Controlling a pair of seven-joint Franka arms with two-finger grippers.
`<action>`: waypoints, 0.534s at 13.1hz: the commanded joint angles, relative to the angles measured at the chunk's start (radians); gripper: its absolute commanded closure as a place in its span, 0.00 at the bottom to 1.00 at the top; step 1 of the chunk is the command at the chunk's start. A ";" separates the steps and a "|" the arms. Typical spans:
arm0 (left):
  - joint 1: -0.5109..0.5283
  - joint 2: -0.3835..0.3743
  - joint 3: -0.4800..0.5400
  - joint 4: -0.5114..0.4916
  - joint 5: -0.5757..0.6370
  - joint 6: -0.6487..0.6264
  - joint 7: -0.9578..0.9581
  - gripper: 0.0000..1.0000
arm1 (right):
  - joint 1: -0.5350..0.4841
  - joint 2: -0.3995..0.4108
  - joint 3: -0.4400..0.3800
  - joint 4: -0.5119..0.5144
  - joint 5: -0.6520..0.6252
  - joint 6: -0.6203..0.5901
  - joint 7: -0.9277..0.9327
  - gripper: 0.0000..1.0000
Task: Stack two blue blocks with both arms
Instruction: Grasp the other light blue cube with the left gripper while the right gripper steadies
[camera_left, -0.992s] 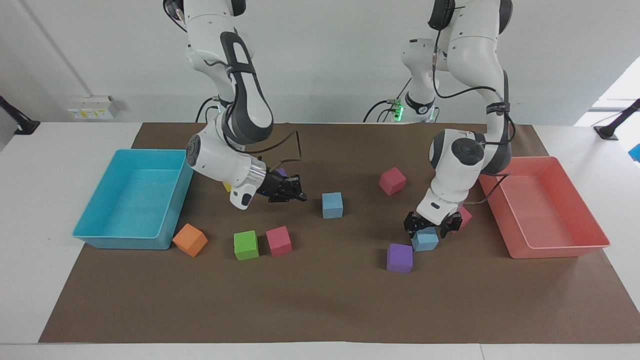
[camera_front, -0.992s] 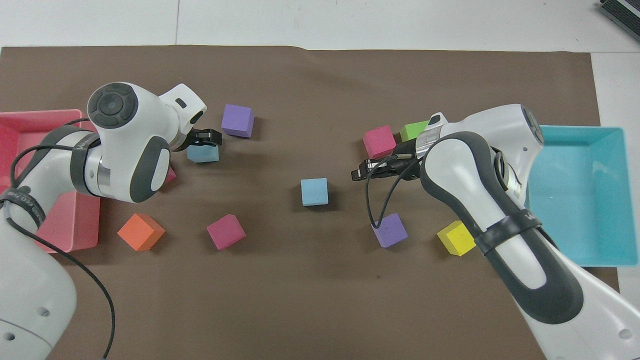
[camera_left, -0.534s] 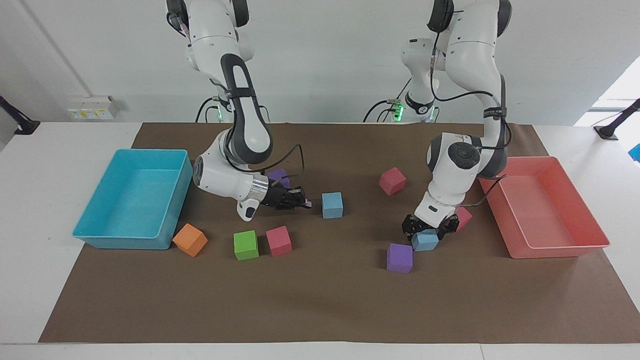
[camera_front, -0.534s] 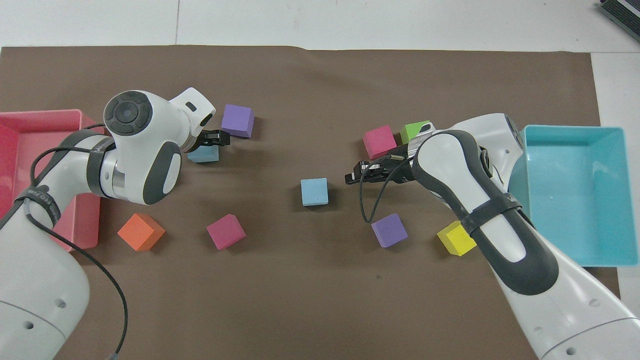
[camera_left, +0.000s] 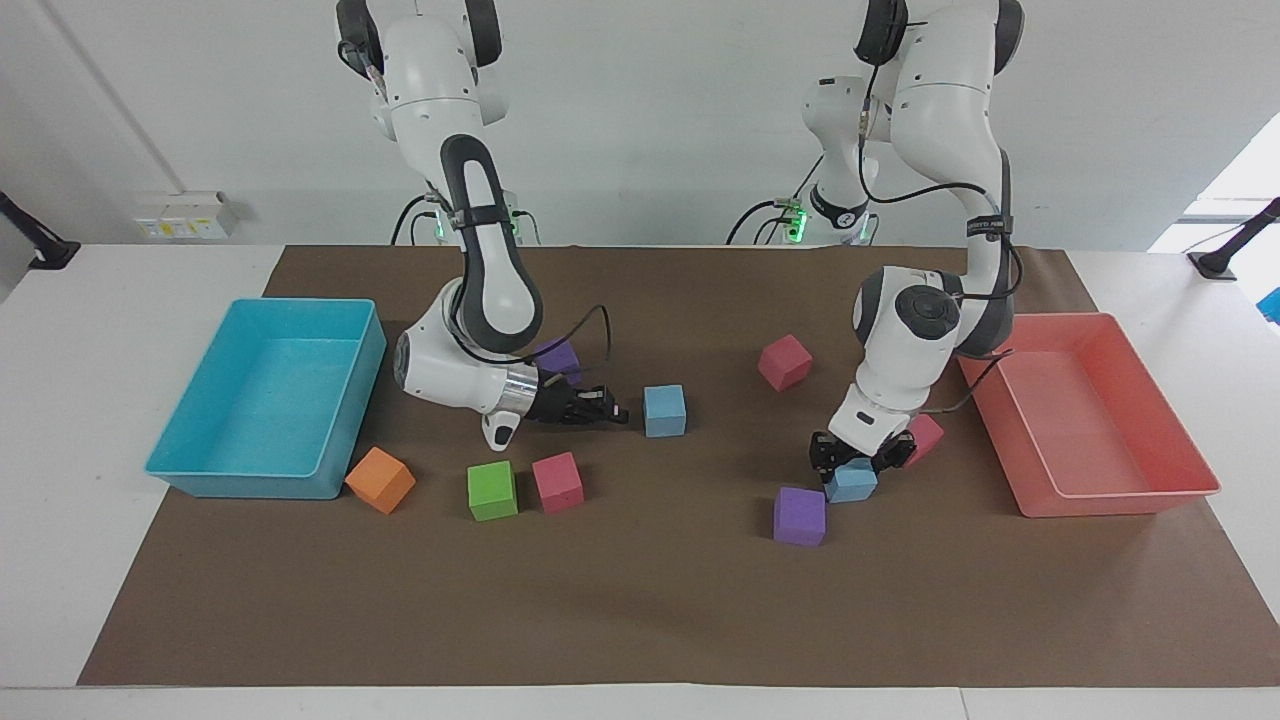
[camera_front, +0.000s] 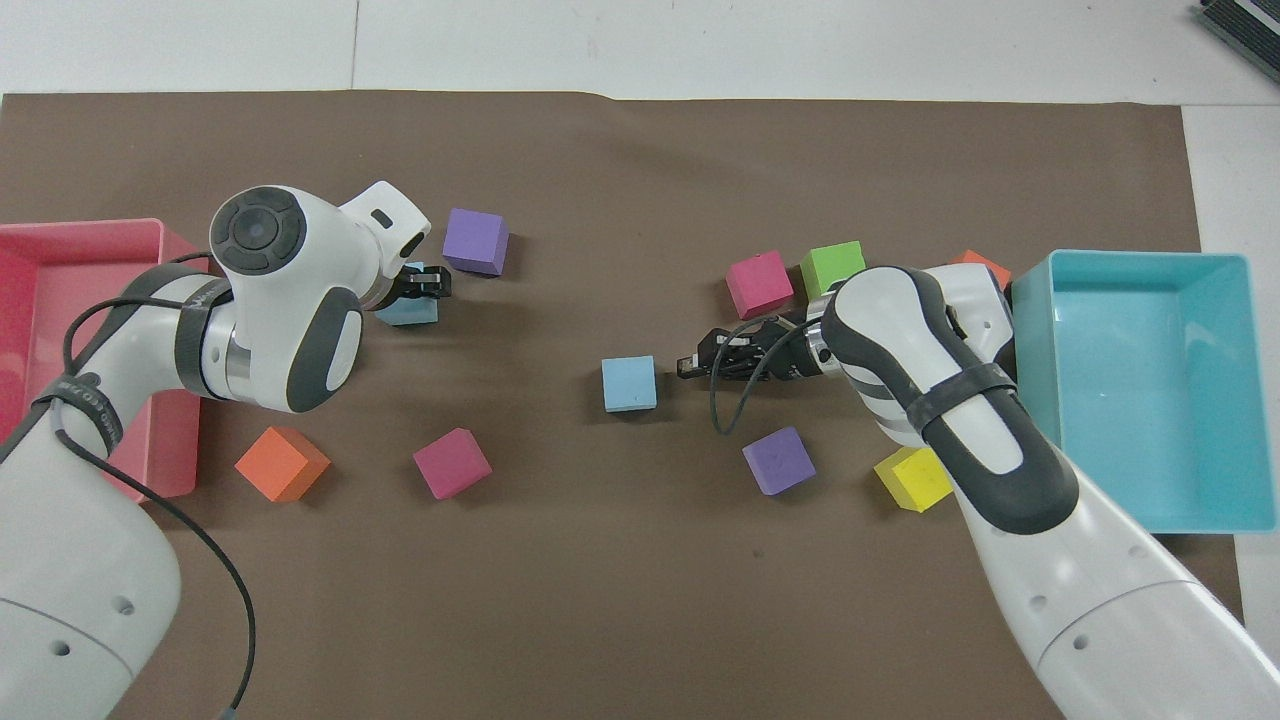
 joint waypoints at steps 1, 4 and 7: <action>-0.007 -0.028 0.009 -0.043 0.009 0.010 -0.013 0.34 | -0.021 -0.013 0.011 -0.041 0.059 0.009 -0.030 1.00; -0.008 -0.028 0.009 -0.041 0.009 -0.009 -0.012 0.51 | -0.023 -0.014 0.011 -0.045 0.077 0.008 -0.030 1.00; -0.014 -0.038 0.009 -0.035 0.009 -0.060 -0.028 0.81 | -0.021 -0.014 0.011 -0.045 0.080 0.011 -0.030 1.00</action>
